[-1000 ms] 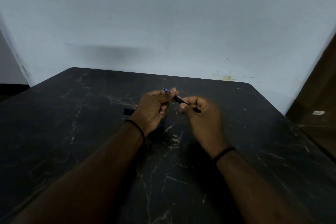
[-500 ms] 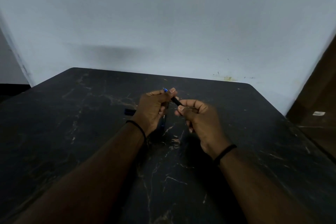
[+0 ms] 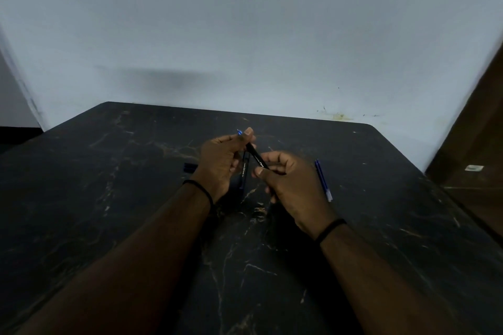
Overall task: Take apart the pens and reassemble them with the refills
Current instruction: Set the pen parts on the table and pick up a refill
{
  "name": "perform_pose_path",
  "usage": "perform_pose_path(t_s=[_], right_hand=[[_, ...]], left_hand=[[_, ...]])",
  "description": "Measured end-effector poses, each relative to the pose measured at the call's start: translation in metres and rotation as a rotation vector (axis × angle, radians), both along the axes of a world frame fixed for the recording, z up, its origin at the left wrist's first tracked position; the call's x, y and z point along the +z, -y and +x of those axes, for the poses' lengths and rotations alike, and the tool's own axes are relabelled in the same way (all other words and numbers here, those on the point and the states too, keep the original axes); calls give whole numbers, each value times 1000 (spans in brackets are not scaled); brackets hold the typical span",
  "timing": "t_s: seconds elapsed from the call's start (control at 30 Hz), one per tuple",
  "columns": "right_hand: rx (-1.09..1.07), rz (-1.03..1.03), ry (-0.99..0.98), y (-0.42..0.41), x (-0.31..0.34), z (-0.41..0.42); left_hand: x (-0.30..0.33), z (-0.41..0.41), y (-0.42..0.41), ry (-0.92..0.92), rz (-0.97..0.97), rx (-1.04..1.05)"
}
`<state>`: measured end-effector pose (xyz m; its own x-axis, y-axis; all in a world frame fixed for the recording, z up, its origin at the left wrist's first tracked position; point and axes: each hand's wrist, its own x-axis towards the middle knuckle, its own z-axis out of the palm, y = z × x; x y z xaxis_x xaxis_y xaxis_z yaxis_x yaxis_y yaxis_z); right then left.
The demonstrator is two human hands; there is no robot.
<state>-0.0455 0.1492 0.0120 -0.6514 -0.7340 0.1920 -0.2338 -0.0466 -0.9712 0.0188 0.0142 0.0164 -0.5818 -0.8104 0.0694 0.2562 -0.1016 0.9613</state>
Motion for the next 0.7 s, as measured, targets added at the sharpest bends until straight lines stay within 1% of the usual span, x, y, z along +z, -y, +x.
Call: perform_pose_path(t_s=[0.27, 0.3, 0.37, 0.43, 0.47, 0.5, 0.57, 0.7], right_hand=[[-64, -45, -48, 2, -5, -3], [-92, -56, -55, 3, -6, -5], [-153, -78, -57, 5, -8, -9], [-202, -92, -56, 6, -9, -13], [-220, -99, -59, 6, -10, -15], [-234, -107, -65, 7, -11, -16], [-248, -103, -97, 7, -12, -18], [-262, -79, -170, 8, -15, -19]], left_hand=[[3, 2, 3, 88, -141, 102], [3, 2, 6, 98, -166, 156], [3, 6, 19, 173, -274, 356], [2, 16, 36, 367, -431, 609], [1, 22, 45, 463, -491, 694], [1, 28, 52, 529, -529, 731], [-2, 34, 59, 659, -584, 710], [-7, 38, 58, 1115, -750, 605]])
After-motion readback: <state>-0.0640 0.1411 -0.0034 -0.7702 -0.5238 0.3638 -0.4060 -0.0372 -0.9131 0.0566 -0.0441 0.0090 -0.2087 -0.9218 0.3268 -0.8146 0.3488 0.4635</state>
